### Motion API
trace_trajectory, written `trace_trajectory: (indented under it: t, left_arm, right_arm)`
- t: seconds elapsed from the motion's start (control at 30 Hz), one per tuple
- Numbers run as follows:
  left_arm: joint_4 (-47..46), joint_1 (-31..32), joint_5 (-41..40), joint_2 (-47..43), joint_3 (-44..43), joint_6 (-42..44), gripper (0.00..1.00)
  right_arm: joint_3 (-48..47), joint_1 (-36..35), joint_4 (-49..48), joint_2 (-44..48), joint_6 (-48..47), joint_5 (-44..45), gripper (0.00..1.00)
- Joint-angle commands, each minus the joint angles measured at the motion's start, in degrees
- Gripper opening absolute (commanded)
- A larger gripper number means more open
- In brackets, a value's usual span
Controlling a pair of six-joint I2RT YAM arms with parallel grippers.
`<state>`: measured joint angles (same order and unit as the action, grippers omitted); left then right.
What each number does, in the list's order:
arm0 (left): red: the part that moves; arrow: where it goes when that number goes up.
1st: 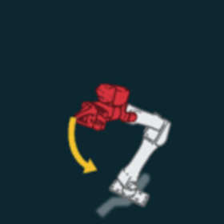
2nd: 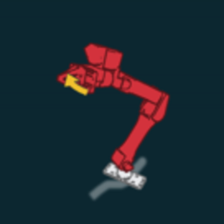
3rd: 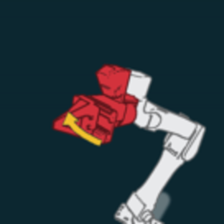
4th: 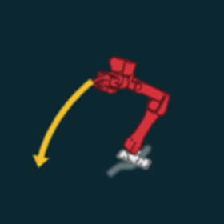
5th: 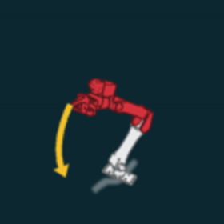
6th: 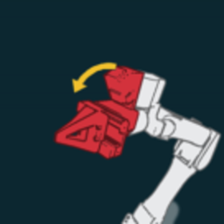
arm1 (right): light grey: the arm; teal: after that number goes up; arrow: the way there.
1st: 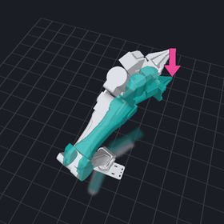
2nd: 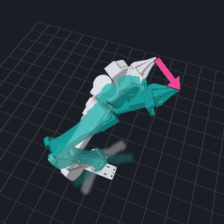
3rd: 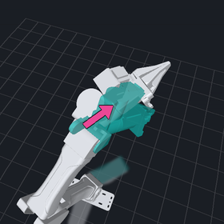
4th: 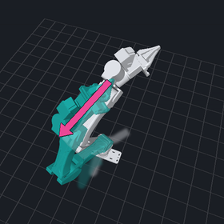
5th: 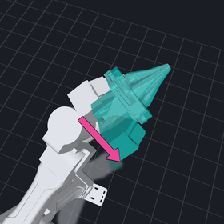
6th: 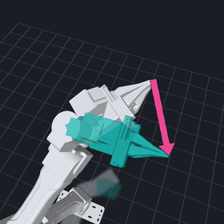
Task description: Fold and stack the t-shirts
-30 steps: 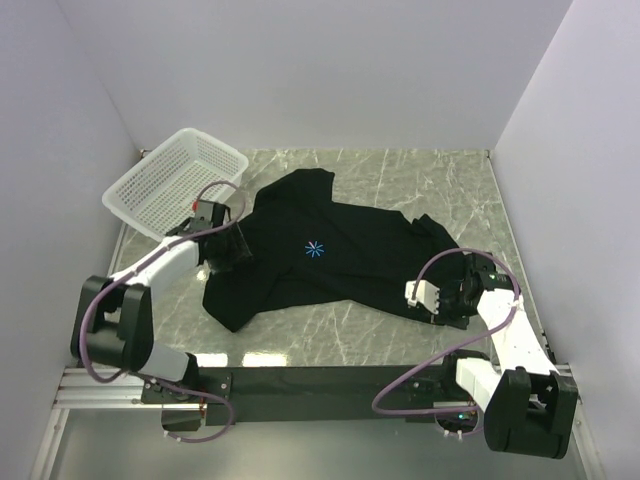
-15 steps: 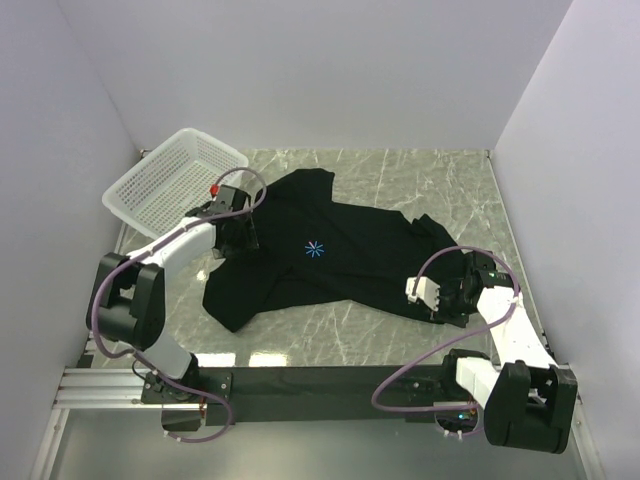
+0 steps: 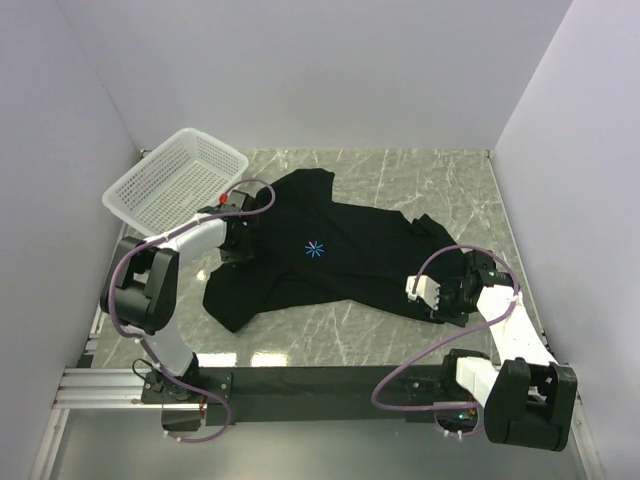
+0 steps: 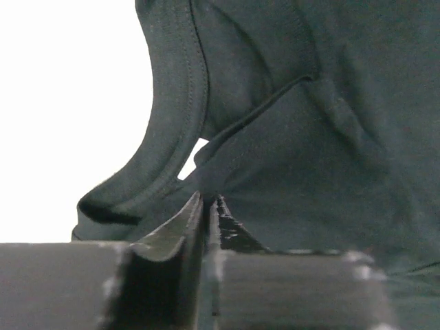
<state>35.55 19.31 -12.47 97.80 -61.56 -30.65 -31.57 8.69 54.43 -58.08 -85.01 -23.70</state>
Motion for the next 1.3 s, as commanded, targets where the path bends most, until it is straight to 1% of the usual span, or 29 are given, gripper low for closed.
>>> trace_trajectory:
  t: [0.0, 0.07, 0.17, 0.2, 0.27, 0.3, 0.33, 0.37, 0.4, 0.43, 0.47, 0.5, 0.57, 0.63, 0.73, 0.77, 0.83, 0.87, 0.93, 0.97, 1.0, 1.07, 1.17, 1.2, 1.27]
  left_arm:
    - [0.7, 0.7, 0.0, -5.7, -2.5, 0.6, 0.01]
    - [1.1, 0.8, 1.1, -7.9, -2.3, 0.8, 0.01]
    - [2.3, 0.9, 3.4, -13.6, -0.9, 0.9, 0.01]
    - [2.9, 0.9, 5.8, -17.2, -0.2, 0.7, 0.01]
    - [5.4, 0.9, 8.8, -21.3, 1.9, -0.8, 0.01]
    - [6.4, 0.9, 12.0, -25.9, 2.7, -1.7, 0.01]
    - [7.2, 0.9, 14.5, -28.3, 3.7, -2.8, 0.01]
    - [8.4, 0.9, 16.6, -30.6, 6.2, -5.8, 0.01]
    - [9.2, 0.9, 19.0, -35.1, 7.3, -7.4, 0.01]
    - [10.1, 0.9, 19.2, -37.1, 9.5, -10.4, 0.01]
    - [12.2, 0.9, 19.1, -39.0, 10.6, -11.6, 0.01]
    - [13.1, 0.9, 17.9, -41.8, 11.5, -12.5, 0.03]
    - [15.1, 0.8, 16.8, -43.5, 13.9, -14.7, 0.07]
    - [16.2, 0.8, 17.1, -43.7, 15.1, -15.8, 0.15]
    - [14.6, 0.8, 19.5, -41.2, 17.2, -16.8, 0.22]
    - [14.0, 0.8, 21.1, -40.4, 17.8, -16.5, 0.32]
    - [14.1, 0.8, 21.8, -38.4, 17.4, -15.8, 0.39]
    - [14.4, 0.8, 21.6, -38.3, 16.9, -15.4, 0.44]
    - [16.0, 0.7, 20.5, -39.7, 14.6, -13.7, 0.51]
    - [16.2, 0.8, 19.3, -40.2, 13.5, -12.9, 0.57]
    - [15.9, 0.8, 19.2, -41.2, 12.7, -12.1, 0.59]
    - [11.9, 0.8, 19.4, -41.1, 11.2, -9.3, 0.63]
    - [8.0, 0.8, 20.2, -35.8, 10.1, -6.8, 0.63]
    - [7.5, 0.9, 20.4, -31.5, 9.9, -6.2, 0.63]
    - [6.8, 1.3, 19.1, -27.5, 8.5, -4.7, 0.64]
  right_arm:
    - [-1.5, 0.5, -1.1, 0.2, 0.4, -1.2, 0.03]
    - [-1.6, 0.5, -1.2, 0.2, 0.6, -1.3, 0.03]
    - [-2.3, 0.7, -1.9, 0.2, 1.9, -1.6, 0.02]
    - [-3.3, 1.2, -1.7, 0.0, 2.1, -2.0, 0.02]
    - [-4.7, 2.1, -1.0, -0.2, 2.8, -3.2, 0.02]
    - [-6.4, 3.2, -0.8, -0.4, 3.1, -3.6, 0.02]
    - [-7.2, 3.6, -0.6, -0.6, 3.4, -4.2, 0.02]
    - [-8.1, 4.0, -0.3, -0.6, 3.8, -5.4, 0.02]
    - [-9.7, 4.1, 0.0, -1.0, 4.1, -6.0, 0.02]
    - [-10.4, 4.1, 0.2, -1.2, 4.5, -6.6, 0.02]
    - [-11.5, 4.1, 0.6, -1.4, 4.7, -7.1, 0.02]
    - [-12.0, 4.1, 0.9, -2.0, 4.9, -8.1, 0.02]
    - [-12.5, 4.1, 1.3, -2.7, 5.0, -8.2, 0.02]
    - [-12.5, 4.1, 1.3, -3.0, 4.7, -7.5, 0.02]
    - [-11.4, 4.0, 1.6, -2.8, 3.1, -6.7, 0.02]
    - [-11.0, 3.6, 1.6, -2.6, 2.7, -6.6, 0.02]
    - [-10.7, 3.4, 2.0, -2.3, 1.9, -5.9, 0.02]
    - [-10.5, 3.4, 2.2, -1.9, 1.9, -5.7, 0.02]
    - [-10.3, 3.4, 2.4, -1.4, 1.4, -5.2, 0.02]
    - [-10.1, 3.4, 2.4, -1.4, 1.5, -4.9, 0.02]
    - [-9.9, 3.4, 2.4, -1.2, 1.5, -4.8, 0.02]
    - [-9.6, 3.4, 2.2, -1.0, 1.8, -5.0, 0.02]
    - [-10.1, 3.4, 2.3, -1.6, 2.6, -5.9, 0.03]
    - [-10.3, 3.4, 2.3, -2.1, 2.6, -6.0, 0.03]
    - [-10.9, 3.5, 2.2, -2.9, 2.9, -5.8, 0.03]
